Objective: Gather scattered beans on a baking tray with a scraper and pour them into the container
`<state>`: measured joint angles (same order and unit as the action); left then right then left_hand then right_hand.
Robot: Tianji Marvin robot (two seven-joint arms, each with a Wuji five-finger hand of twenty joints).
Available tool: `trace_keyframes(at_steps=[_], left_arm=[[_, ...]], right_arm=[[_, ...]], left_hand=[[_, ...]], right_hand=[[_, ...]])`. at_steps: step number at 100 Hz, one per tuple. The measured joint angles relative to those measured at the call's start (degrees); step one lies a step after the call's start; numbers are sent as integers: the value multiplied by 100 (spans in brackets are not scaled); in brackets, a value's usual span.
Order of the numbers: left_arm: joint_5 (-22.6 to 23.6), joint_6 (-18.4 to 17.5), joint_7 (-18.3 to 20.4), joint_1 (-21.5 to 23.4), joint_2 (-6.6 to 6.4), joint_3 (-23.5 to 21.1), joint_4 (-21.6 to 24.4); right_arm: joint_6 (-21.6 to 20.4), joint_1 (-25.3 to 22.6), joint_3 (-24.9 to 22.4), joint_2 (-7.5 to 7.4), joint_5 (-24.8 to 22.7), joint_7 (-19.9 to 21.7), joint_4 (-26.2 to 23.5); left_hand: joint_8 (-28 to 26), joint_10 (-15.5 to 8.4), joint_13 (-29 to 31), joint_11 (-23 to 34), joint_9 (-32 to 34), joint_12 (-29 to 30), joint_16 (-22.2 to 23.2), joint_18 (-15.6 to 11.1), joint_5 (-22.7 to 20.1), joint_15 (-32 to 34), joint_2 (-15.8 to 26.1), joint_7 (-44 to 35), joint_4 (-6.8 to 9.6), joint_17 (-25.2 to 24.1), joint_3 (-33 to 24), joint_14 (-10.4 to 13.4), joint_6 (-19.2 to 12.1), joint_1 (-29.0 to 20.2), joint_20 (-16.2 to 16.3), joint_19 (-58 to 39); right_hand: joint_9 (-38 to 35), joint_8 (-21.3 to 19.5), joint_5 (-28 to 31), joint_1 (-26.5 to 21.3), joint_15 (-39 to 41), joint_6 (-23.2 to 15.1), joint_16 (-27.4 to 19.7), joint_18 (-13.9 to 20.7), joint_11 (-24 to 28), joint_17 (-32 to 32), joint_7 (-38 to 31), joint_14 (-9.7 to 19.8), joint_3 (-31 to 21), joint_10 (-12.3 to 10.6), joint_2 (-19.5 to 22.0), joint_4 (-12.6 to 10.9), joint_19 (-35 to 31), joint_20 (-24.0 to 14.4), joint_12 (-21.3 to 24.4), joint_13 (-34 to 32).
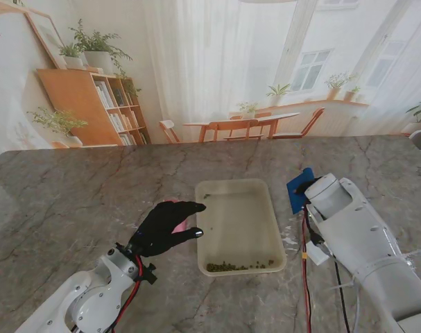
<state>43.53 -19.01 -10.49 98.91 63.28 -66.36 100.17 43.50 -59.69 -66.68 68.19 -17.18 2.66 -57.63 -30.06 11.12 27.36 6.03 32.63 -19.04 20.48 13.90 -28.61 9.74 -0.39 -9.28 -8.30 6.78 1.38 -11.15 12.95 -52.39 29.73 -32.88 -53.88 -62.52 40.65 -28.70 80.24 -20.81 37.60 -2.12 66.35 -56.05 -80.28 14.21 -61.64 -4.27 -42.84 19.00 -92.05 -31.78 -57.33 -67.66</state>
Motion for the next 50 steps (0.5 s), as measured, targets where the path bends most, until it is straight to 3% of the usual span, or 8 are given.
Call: trace_keyframes(at_steps=[4, 9, 22, 30, 38, 45, 50], left_arm=[[8, 0, -5, -4, 0, 5, -1], [17, 0, -15, -9, 0, 11, -3], [35, 1, -26, -23, -1, 32, -10], [40, 9, -26, -31, -1, 43, -12], [40, 18, -23, -40, -2, 51, -16], [40, 23, -20, -48, -2, 60, -20], [39, 23, -19, -54, -2, 67, -24]], right_arm=[[-36, 14, 5, -2, 1, 3, 68], [-65, 22, 0, -6, 24, 6, 133], [-92, 25, -49, -7, 90, 5, 243], [-127, 17, -60, -21, 70, 40, 257], [-138, -10, -78, -46, 25, 101, 247], [-139, -37, -77, -78, -37, 147, 211], [-145, -51, -64, -107, -90, 192, 178]], left_hand=[[0, 0, 0, 0, 0, 0, 0, 0, 0, 0, 0, 0, 0, 0, 0, 0, 0, 0, 0, 0], [0, 0, 0, 0, 0, 0, 0, 1, 0, 0, 0, 0, 0, 0, 0, 0, 0, 0, 0, 0], [0, 0, 0, 0, 0, 0, 0, 1, 0, 0, 0, 0, 0, 0, 0, 0, 0, 0, 0, 0], [0, 0, 0, 0, 0, 0, 0, 1, 0, 0, 0, 0, 0, 0, 0, 0, 0, 0, 0, 0], [0, 0, 0, 0, 0, 0, 0, 2, 0, 0, 0, 0, 0, 0, 0, 0, 0, 0, 0, 0], [0, 0, 0, 0, 0, 0, 0, 2, 0, 0, 0, 0, 0, 0, 0, 0, 0, 0, 0, 0], [0, 0, 0, 0, 0, 0, 0, 2, 0, 0, 0, 0, 0, 0, 0, 0, 0, 0, 0, 0]], right_hand=[[31, 106, -77, -99, -40, 57, -83, -98, -16, 109, -5, -99, 79, 57, 0, 0, 57, 0, 0, 67], [148, 516, -304, -191, -217, 80, -98, -241, -104, 294, -94, -241, 137, 175, 0, 2, 154, 0, 20, 232], [222, 2312, -769, -300, -725, 63, -273, -487, -539, 641, 286, -632, 288, 428, 4, 2, 370, 0, 378, 493], [297, 3111, -1037, -290, -1095, 446, -381, -646, -886, 884, 926, -894, 297, 592, 7, 4, 545, 0, 636, 726], [449, 3268, -1042, -164, -1508, 992, -456, -824, -1104, 1215, 1777, -1174, 265, 744, 20, -16, 761, 0, 911, 1003], [546, 3046, -1050, 15, -1853, 1388, -495, -978, -1123, 1554, 2632, -1387, 226, 725, 132, -474, 953, 0, 1210, 1299], [711, 2854, -1197, 124, -2130, 1553, -549, -1113, -1224, 1913, 3065, -1637, 168, 744, 222, -603, 1130, 12, 1408, 1600]])
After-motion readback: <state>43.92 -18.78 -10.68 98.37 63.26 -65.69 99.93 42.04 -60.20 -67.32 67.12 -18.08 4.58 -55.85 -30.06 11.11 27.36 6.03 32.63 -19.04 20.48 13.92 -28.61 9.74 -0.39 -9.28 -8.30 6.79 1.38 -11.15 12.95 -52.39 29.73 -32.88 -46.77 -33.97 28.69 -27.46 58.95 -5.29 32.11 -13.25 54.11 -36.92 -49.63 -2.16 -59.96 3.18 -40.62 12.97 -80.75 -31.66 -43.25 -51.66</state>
